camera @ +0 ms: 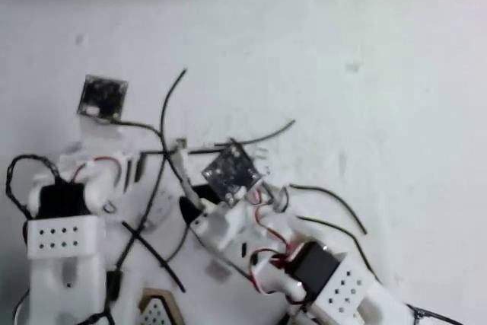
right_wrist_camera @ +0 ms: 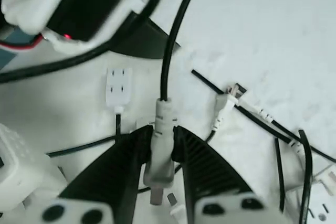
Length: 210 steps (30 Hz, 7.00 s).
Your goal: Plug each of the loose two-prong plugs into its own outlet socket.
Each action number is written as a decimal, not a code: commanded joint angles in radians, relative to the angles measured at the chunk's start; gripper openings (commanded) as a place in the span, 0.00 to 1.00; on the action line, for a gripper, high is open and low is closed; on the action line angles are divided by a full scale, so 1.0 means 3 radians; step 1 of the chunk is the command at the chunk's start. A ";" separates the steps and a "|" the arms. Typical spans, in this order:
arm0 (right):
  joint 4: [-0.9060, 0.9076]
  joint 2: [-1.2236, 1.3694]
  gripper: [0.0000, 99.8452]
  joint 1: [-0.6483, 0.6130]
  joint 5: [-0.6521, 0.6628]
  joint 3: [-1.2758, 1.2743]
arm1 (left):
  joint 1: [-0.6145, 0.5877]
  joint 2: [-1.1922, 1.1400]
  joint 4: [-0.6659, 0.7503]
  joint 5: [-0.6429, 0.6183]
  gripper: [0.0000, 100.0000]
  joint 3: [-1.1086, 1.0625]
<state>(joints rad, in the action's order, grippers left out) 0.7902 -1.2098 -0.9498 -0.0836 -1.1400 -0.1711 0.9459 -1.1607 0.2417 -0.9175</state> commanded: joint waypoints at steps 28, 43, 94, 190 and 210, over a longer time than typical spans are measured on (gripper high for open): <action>-0.0222 -0.0038 0.02 0.0136 -0.0036 0.0164 | 0.1501 0.0928 -0.0639 -0.0184 0.22 0.0557; -0.0683 0.1757 0.02 0.0115 0.0199 0.0696 | -0.0882 0.0939 -0.0199 0.0322 0.26 0.0015; -0.1112 0.3122 0.02 -0.0013 0.0317 0.1033 | -0.1573 0.0939 0.0568 0.0327 0.26 -0.1437; 0.3097 0.4687 0.15 0.1915 0.0767 0.5467 | -0.1568 0.0939 0.0941 0.0332 0.26 -0.1724; 0.2698 0.2770 0.23 0.1266 -0.0066 0.2097 | -0.1568 0.0939 0.0941 0.0332 0.26 -0.1724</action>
<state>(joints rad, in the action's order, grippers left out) 1.6233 -0.3061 -0.5386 -0.0437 -0.4603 -0.6406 1.2160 -0.8968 0.3307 -1.4377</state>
